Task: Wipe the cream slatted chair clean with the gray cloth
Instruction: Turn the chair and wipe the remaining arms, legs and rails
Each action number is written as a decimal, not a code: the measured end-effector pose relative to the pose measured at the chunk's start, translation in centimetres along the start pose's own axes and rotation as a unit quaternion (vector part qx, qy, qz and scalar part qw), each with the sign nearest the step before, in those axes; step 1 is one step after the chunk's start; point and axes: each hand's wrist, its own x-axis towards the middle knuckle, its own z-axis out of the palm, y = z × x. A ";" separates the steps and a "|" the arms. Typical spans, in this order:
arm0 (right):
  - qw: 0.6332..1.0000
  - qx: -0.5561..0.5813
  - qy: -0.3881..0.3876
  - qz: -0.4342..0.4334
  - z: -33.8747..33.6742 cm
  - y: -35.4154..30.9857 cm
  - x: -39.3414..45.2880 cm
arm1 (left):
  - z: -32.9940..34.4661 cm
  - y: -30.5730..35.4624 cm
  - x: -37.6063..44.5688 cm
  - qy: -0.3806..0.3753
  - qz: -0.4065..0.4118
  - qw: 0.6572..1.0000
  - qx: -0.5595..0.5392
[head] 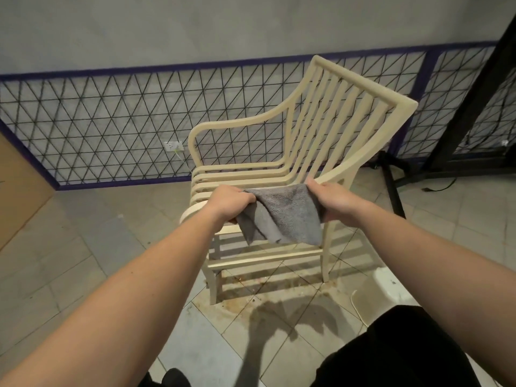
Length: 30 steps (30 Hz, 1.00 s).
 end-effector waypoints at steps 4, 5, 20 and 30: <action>0.986 0.073 -0.149 -0.010 -0.3 1.3 0.2 | 3.0 2.5 -0.6 -0.081 -0.037 0.992 -0.086; 0.987 0.053 -0.148 -0.022 -0.3 1.5 0.2 | 3.8 3.3 -0.8 -0.132 -0.050 0.982 -0.124; 0.986 -0.127 0.087 -0.060 -15.3 12.4 -3.2 | 23.8 6.0 4.9 -0.218 0.197 0.942 0.160; 0.941 -0.224 0.243 0.074 -22.0 27.2 -2.3 | 39.3 5.1 8.0 -0.227 0.211 0.922 0.231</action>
